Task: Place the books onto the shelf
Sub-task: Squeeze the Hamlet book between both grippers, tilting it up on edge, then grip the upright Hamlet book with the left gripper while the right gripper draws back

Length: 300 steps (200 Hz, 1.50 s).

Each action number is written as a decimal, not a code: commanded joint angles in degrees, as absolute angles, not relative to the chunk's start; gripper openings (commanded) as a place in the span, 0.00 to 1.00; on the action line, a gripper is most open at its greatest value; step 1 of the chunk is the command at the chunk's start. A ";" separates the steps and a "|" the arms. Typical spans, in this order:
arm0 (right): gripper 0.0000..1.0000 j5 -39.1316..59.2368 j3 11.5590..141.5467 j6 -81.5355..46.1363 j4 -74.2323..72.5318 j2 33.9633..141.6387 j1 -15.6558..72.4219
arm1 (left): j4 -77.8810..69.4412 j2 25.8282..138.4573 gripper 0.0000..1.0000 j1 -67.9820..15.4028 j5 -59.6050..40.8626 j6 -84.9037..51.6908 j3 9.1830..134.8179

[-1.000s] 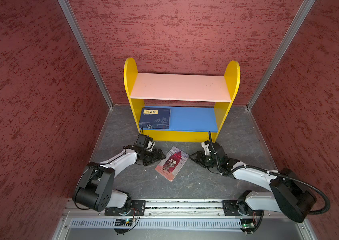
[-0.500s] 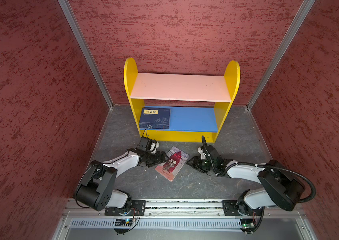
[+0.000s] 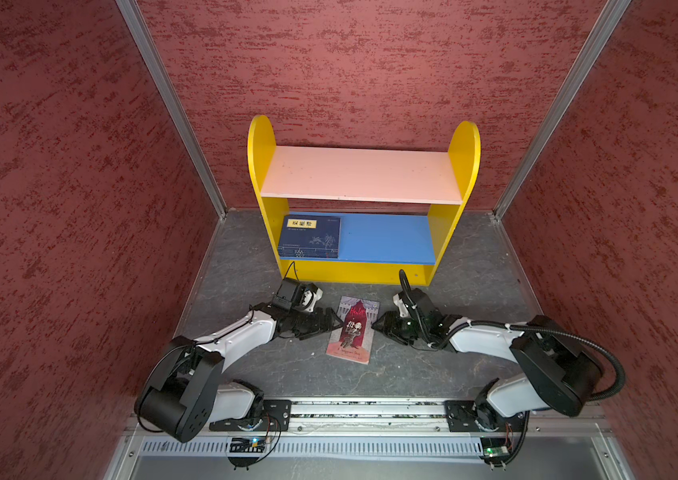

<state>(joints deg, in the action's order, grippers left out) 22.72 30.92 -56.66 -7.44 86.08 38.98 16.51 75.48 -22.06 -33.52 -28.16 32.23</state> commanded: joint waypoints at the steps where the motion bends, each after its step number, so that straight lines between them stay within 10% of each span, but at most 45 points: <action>1: 0.58 23.77 32.76 -54.23 -4.54 88.79 39.37 | 16.26 76.64 0.89 -20.90 -32.47 -27.16 31.76; 192: 0.58 27.87 37.53 -54.13 -5.60 99.24 40.69 | 9.23 86.91 0.92 -21.98 -44.14 -28.85 32.43; 300: 0.58 24.85 35.58 -56.93 -10.34 95.80 40.69 | 10.33 78.39 0.23 -21.84 -43.22 -31.45 31.35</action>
